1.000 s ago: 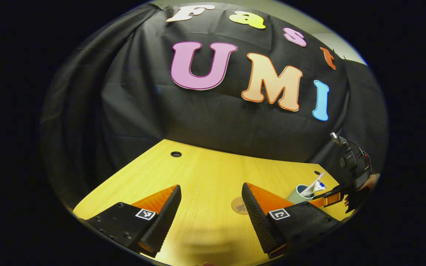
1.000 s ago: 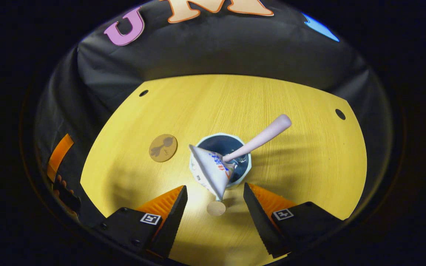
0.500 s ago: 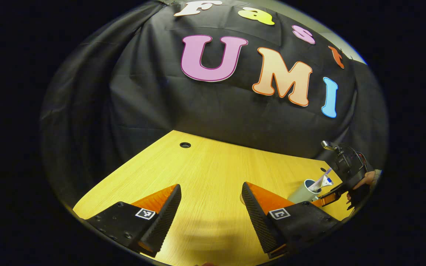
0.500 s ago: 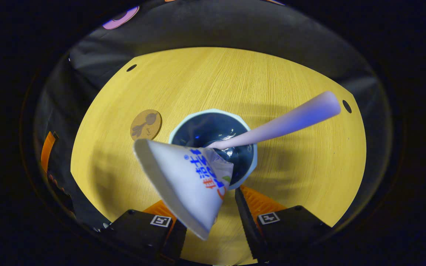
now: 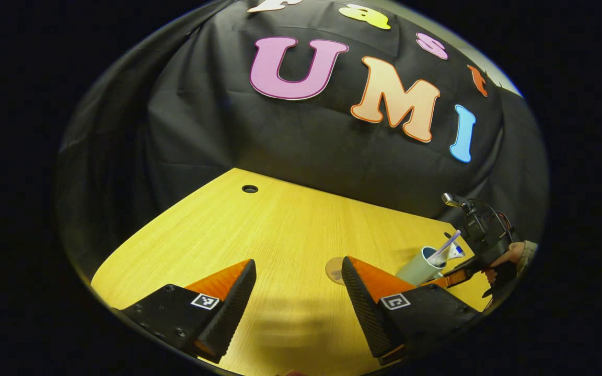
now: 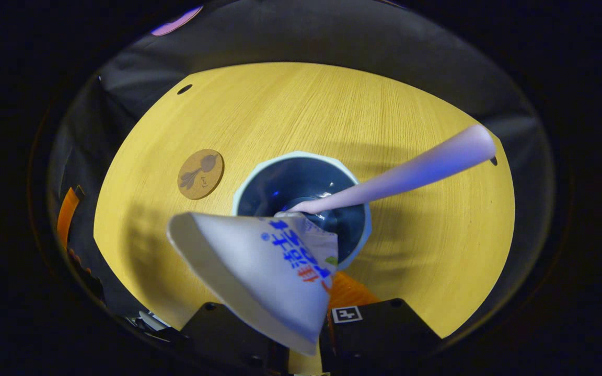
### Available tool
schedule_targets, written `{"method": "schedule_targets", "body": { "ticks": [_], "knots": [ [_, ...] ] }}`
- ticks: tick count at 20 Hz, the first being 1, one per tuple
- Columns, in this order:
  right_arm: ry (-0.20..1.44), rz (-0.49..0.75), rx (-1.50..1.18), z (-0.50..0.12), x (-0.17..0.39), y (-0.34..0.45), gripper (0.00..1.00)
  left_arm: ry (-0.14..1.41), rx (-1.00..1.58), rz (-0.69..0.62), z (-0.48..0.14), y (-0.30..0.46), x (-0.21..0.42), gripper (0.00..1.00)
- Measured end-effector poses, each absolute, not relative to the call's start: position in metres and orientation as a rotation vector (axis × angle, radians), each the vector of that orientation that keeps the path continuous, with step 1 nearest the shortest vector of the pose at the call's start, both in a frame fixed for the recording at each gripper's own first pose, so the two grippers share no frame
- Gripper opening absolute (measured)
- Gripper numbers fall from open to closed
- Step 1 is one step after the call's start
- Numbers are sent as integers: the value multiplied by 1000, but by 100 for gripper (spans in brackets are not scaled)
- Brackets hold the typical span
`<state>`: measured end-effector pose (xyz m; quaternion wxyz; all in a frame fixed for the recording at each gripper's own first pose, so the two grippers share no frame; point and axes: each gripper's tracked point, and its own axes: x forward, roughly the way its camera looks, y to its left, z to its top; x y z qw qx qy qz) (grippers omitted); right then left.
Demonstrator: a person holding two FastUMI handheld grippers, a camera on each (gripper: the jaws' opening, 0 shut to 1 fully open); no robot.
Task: Put the toothbrush and toothpaste on the desktop into the cup, then pick up the cup and place it on the coaster on the desktop.
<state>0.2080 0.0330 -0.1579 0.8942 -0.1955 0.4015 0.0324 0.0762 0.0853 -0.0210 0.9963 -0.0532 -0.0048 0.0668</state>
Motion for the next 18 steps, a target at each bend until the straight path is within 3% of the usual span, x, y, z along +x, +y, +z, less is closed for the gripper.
{"method": "schedule_targets", "body": {
  "ticks": [7,18],
  "knots": [
    [778,118,-430,-148,207,63,28,-4,-119,140,-24,92,70,95],
    [763,290,-574,-163,237,191,29,25,-142,186,-41,114,42,95]
  ]
}}
